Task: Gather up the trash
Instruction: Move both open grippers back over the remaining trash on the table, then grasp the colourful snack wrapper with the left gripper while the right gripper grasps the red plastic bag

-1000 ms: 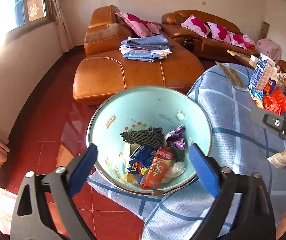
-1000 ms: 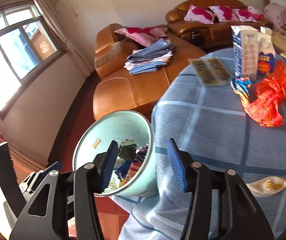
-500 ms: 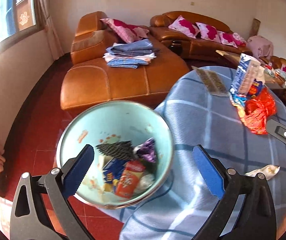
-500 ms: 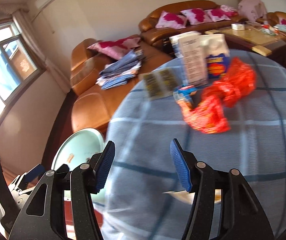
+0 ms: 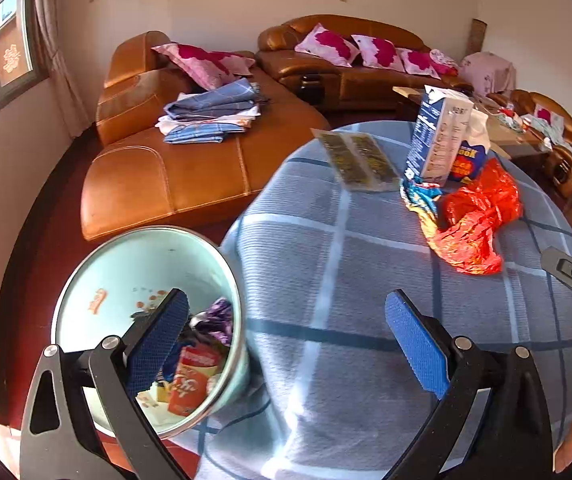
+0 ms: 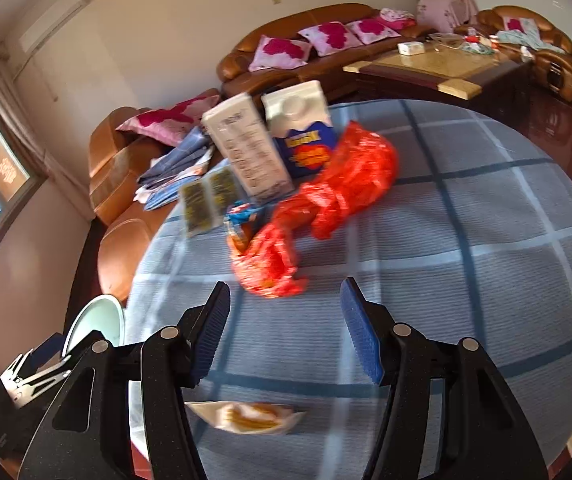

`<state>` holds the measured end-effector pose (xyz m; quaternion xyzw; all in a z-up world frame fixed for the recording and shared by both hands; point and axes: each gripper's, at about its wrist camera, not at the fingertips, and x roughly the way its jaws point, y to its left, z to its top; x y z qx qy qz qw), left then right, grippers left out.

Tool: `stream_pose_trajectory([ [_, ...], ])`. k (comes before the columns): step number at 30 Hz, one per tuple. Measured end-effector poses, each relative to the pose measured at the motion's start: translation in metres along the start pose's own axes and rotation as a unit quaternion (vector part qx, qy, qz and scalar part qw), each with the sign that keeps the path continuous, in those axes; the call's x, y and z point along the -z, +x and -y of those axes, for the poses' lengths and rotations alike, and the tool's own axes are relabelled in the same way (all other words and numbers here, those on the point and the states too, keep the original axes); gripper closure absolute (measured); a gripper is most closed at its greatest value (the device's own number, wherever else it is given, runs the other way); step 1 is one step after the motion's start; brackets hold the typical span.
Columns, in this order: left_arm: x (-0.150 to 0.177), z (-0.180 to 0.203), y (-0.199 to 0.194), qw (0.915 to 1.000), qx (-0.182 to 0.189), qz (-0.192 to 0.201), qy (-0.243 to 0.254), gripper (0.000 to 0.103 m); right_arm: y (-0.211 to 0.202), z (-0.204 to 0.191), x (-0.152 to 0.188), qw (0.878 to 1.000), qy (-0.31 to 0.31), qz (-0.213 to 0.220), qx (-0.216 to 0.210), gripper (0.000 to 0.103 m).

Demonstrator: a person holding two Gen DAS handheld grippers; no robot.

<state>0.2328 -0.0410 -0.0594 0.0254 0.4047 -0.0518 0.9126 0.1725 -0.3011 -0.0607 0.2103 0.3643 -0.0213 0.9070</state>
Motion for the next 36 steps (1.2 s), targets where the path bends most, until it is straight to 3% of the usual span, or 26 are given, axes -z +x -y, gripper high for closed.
stream_pose_trajectory([
  [8,-0.016,0.026,0.021,0.9996,0.021,-0.007,0.019,0.006,0.015,0.039,-0.020,0.999,0.027,0.000,0.025,0.046],
  [17,-0.043,0.077,0.062,0.9955,0.077,-0.034,0.044,0.007,0.033,0.073,-0.046,0.998,0.034,-0.004,0.051,0.046],
  [21,-0.053,0.100,0.080,0.9914,0.109,-0.052,0.051,0.007,0.044,0.082,-0.056,0.998,0.043,-0.010,0.046,0.046],
  [31,-0.059,0.129,0.127,0.9841,0.129,-0.109,0.055,0.011,0.077,0.091,-0.081,0.998,0.058,-0.019,0.033,0.041],
  [34,-0.057,0.133,0.132,0.9825,0.136,-0.112,0.060,0.016,0.088,0.091,-0.091,0.998,0.057,-0.020,0.028,0.041],
  [36,-0.057,0.137,0.132,0.9823,0.137,-0.104,0.074,0.026,0.098,0.089,-0.097,0.998,0.054,-0.026,0.025,0.040],
])
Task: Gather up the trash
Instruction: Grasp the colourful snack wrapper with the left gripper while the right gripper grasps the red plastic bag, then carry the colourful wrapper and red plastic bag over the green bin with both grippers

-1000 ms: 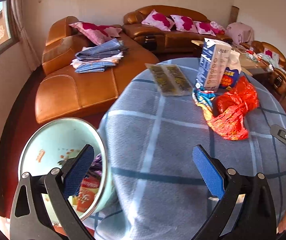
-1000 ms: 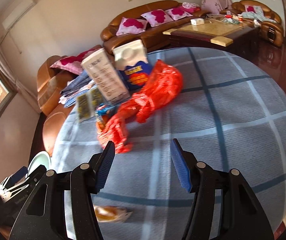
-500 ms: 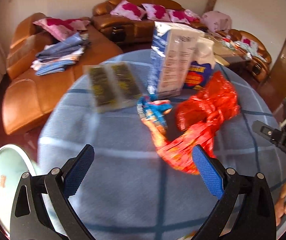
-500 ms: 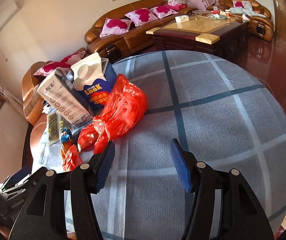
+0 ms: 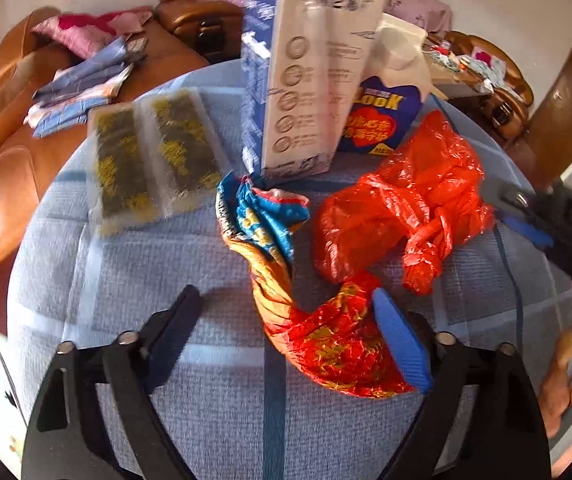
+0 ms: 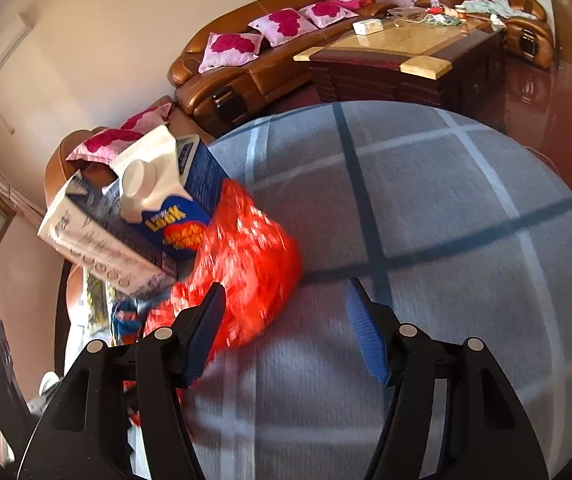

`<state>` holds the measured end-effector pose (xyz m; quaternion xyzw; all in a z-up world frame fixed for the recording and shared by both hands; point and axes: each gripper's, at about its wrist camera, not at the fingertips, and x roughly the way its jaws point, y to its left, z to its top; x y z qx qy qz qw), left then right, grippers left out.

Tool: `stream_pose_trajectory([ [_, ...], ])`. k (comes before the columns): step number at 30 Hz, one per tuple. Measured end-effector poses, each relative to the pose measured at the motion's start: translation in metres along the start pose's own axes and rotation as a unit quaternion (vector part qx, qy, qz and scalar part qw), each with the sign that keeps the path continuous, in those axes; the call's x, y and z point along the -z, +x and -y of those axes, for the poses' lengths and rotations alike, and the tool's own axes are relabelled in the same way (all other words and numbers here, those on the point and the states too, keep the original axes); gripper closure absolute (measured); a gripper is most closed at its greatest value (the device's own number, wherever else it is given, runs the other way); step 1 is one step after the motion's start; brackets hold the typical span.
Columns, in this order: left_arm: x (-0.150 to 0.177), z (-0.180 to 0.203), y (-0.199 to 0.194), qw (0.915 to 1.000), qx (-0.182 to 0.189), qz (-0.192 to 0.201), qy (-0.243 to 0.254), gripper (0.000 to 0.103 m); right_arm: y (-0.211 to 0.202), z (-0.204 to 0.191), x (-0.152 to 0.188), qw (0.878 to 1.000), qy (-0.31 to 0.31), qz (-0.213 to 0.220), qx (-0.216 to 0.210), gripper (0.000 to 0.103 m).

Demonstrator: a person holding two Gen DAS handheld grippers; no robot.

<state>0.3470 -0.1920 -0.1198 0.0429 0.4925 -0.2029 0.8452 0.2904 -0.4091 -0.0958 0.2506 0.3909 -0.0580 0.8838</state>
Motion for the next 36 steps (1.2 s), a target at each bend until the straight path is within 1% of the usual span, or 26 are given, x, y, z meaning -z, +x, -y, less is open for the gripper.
stream_pose_trajectory([
  [2,0.001,0.005,0.000,0.9998,0.007,0.006,0.018,0.051,0.011,-0.007,-0.005,1.000,-0.010,-0.007,0.007,0.040],
  [3,0.002,0.007,-0.001,0.9997,0.010,0.008,0.023,0.054,0.018,-0.012,-0.006,1.000,-0.018,-0.010,0.013,0.040],
  [4,0.002,0.007,-0.002,0.9996,0.013,0.007,0.024,0.059,0.025,-0.017,-0.006,0.999,-0.026,-0.016,0.018,0.047],
  [5,0.002,0.005,-0.003,0.9996,0.018,0.007,0.020,0.066,0.030,-0.021,-0.005,0.999,-0.032,-0.024,0.020,0.055],
  [6,0.002,0.001,-0.004,0.9995,0.030,0.006,0.011,0.071,0.034,-0.023,-0.003,0.999,-0.035,-0.029,0.021,0.073],
  [7,0.001,-0.002,-0.005,0.9992,0.038,0.006,0.002,0.074,0.035,-0.025,-0.001,0.999,-0.039,-0.030,0.022,0.081],
  [8,0.002,-0.006,-0.010,0.9992,0.038,0.012,-0.005,0.075,0.034,-0.026,0.001,0.998,-0.043,-0.028,0.023,0.084],
  [10,0.002,-0.012,-0.020,0.9991,0.032,0.026,-0.006,0.076,0.026,-0.027,0.005,0.998,-0.048,-0.020,0.020,0.088],
  [12,0.002,-0.017,-0.033,0.9986,0.033,0.039,-0.011,0.077,0.010,-0.025,0.007,0.999,-0.044,-0.007,0.019,0.090],
  [18,0.013,-0.031,-0.092,0.9960,0.026,0.084,-0.017,0.077,-0.063,-0.030,0.014,0.997,-0.053,0.061,0.019,0.091],
  [20,0.021,-0.038,-0.110,0.9950,0.027,0.093,-0.024,0.077,-0.083,-0.036,0.018,0.996,-0.055,0.074,0.014,0.091],
  [22,0.029,-0.045,-0.126,0.9942,0.023,0.101,-0.028,0.077,-0.100,-0.043,0.027,0.995,-0.057,0.078,-0.004,0.091],
  [24,0.042,-0.054,-0.143,0.9933,0.016,0.109,-0.033,0.077,-0.114,-0.057,0.039,0.994,-0.072,0.078,-0.018,0.091],
  [27,0.062,-0.071,-0.165,0.9915,0.005,0.120,-0.049,0.077,-0.127,-0.076,0.055,0.993,-0.086,0.075,-0.040,0.091],
  [30,0.087,-0.089,-0.185,0.9897,-0.016,0.130,-0.058,0.077,-0.133,-0.097,0.075,0.991,-0.101,0.067,-0.064,0.091],
  [36,0.123,-0.125,-0.204,0.9858,-0.057,0.130,-0.090,0.077,-0.131,-0.143,0.113,0.985,-0.137,0.049,-0.094,0.091],
])
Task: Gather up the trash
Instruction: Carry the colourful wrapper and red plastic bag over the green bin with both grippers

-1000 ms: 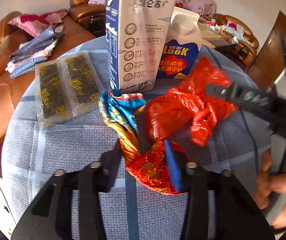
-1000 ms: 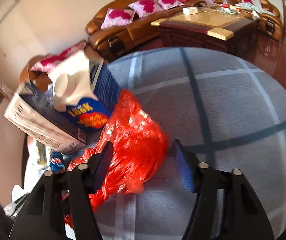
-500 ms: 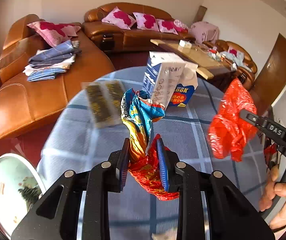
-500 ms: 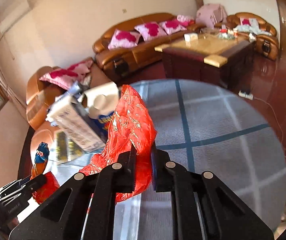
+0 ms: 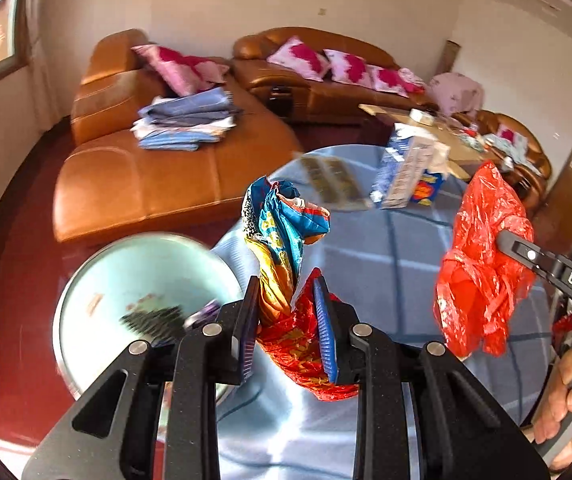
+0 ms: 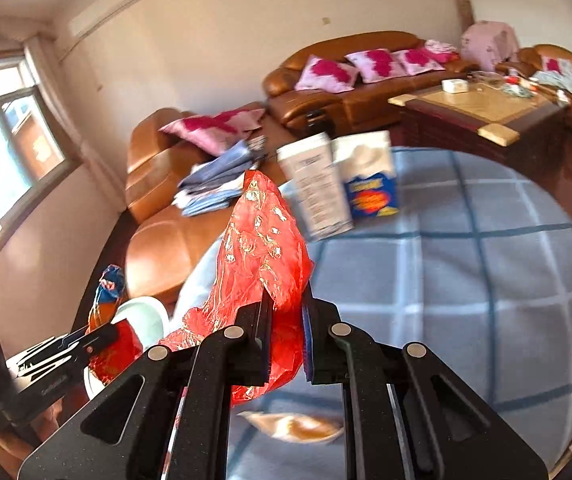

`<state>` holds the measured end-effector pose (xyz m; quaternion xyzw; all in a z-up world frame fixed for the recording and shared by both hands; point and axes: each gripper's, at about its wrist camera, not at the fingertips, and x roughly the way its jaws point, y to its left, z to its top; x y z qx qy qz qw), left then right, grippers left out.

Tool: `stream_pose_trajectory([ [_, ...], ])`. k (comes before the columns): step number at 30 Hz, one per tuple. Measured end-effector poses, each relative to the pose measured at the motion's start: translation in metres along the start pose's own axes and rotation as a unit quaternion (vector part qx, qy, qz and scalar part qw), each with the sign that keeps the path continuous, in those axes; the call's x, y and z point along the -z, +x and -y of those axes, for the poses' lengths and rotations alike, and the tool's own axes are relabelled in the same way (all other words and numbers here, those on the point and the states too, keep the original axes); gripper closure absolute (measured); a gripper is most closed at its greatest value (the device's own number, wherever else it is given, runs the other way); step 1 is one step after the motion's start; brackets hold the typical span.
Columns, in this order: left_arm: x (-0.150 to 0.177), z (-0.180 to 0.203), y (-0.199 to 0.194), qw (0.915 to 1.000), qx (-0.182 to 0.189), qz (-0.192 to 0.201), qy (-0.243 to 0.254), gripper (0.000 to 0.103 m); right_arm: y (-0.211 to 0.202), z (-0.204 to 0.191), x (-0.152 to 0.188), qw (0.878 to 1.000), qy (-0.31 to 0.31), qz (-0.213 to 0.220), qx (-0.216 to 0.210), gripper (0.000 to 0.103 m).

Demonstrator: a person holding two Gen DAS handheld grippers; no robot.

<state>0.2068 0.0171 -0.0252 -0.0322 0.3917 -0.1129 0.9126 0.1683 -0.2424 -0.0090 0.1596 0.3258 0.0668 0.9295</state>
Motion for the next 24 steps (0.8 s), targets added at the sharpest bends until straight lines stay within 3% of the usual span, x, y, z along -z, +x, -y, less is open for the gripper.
stream_pose_trajectory([
  [11,0.027,-0.055,-0.013,0.9977,-0.057,0.000,-0.037,0.077,0.015,-0.074,0.030,0.997,-0.058,-0.018,-0.039,0.091],
  [24,0.036,-0.088,-0.016,0.9951,-0.070,0.001,-0.070,0.077,0.034,-0.135,0.050,0.991,-0.123,-0.029,-0.053,0.091],
])
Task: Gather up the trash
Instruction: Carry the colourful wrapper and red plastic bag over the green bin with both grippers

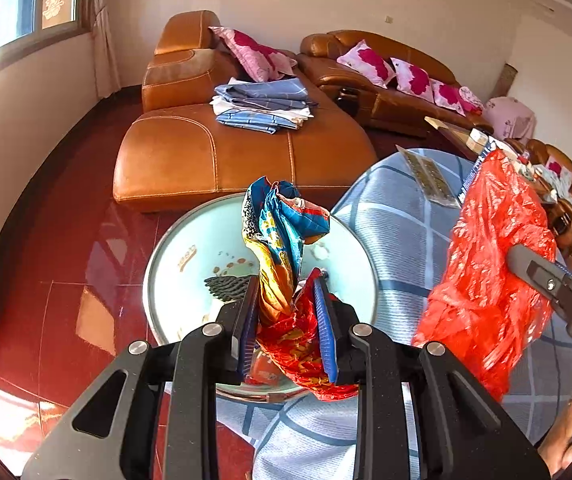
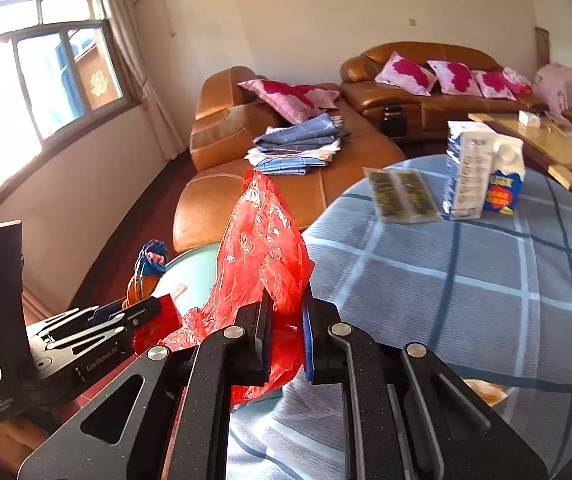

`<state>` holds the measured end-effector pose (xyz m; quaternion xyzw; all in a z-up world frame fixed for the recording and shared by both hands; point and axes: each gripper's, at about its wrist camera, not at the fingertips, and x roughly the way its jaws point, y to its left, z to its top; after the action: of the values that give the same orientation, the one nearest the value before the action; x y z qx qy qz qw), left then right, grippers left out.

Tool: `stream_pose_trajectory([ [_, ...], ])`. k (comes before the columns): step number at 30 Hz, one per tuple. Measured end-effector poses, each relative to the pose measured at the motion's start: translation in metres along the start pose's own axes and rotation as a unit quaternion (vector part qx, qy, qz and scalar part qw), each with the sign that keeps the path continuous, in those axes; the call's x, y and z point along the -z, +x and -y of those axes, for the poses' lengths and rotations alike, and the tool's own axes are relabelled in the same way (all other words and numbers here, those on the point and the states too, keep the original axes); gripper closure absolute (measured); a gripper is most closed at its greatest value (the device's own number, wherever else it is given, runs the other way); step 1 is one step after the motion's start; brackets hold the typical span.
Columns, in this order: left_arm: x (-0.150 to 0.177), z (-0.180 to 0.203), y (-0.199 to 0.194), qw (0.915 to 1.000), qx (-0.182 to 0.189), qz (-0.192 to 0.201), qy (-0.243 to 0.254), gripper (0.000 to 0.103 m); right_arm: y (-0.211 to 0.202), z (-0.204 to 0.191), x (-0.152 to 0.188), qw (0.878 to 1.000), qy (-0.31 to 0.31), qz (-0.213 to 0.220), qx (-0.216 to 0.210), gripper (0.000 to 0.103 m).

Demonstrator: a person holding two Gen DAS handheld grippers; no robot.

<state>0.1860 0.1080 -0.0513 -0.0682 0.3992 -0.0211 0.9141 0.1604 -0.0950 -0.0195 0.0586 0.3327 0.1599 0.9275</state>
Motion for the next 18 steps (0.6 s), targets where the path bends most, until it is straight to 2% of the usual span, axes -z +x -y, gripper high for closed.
stream_pose_trajectory([
  [11,-0.003,-0.011,0.017,0.9996,-0.014,-0.009,-0.021,0.077,0.050,-0.032,0.000,0.998,-0.052,-0.026,0.010,0.091],
  [18,0.000,-0.023,0.035,0.9987,-0.009,-0.029,-0.042,0.077,0.084,-0.038,0.002,0.995,-0.080,-0.055,0.012,0.091],
])
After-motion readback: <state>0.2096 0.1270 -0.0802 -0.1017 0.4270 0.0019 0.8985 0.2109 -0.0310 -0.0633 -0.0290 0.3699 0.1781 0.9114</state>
